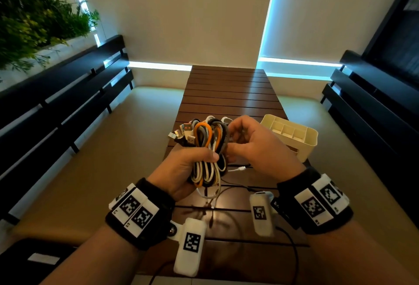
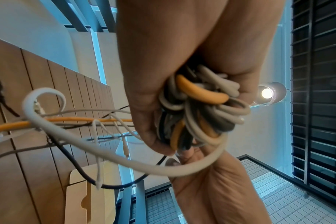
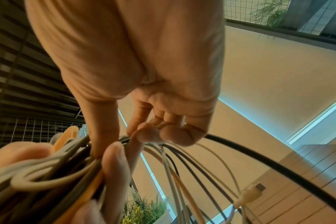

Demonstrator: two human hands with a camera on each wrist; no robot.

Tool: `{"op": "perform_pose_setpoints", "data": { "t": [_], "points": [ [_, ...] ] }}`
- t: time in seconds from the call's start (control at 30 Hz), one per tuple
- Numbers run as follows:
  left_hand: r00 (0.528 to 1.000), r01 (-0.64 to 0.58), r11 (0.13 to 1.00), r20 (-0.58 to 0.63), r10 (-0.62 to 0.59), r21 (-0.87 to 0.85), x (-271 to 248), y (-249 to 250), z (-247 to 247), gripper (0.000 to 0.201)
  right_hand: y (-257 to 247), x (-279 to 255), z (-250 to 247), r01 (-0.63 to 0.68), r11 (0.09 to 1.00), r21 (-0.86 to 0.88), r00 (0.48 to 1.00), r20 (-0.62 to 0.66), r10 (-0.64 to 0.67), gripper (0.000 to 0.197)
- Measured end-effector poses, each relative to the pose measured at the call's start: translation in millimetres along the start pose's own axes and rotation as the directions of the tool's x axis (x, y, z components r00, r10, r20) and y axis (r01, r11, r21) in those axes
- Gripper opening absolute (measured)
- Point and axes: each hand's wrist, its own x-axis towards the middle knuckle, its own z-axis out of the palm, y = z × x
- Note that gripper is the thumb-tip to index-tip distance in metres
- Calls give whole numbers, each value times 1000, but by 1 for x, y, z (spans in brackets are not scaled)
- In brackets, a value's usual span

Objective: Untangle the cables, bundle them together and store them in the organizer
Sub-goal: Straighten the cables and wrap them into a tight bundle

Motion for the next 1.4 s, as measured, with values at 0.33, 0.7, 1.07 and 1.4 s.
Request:
{"op": "perform_pose_setpoints", "data": {
  "t": [0.33,0.7,1.07,1.4],
  "points": [
    [996,-44,998,-78,41,-44,-1,-9,8,42,-6,-5,-2,-31,970,-242,987,-158,-8,34],
    [998,-54,989,-46,48,-136,-10,6,15,25,-5,-6,-10,179,984,-10,965,-192,-178,34],
    [994,1,996,105,9,-94,-22,-5,19,8,-13,-9,-8,190,978,-82,965,200,-171,55],
    [991,-95,991,-105,85,-95,-15,1,24,28,-14,-14,8,286,914,-288,947,-57,-315,48]
  ]
}}
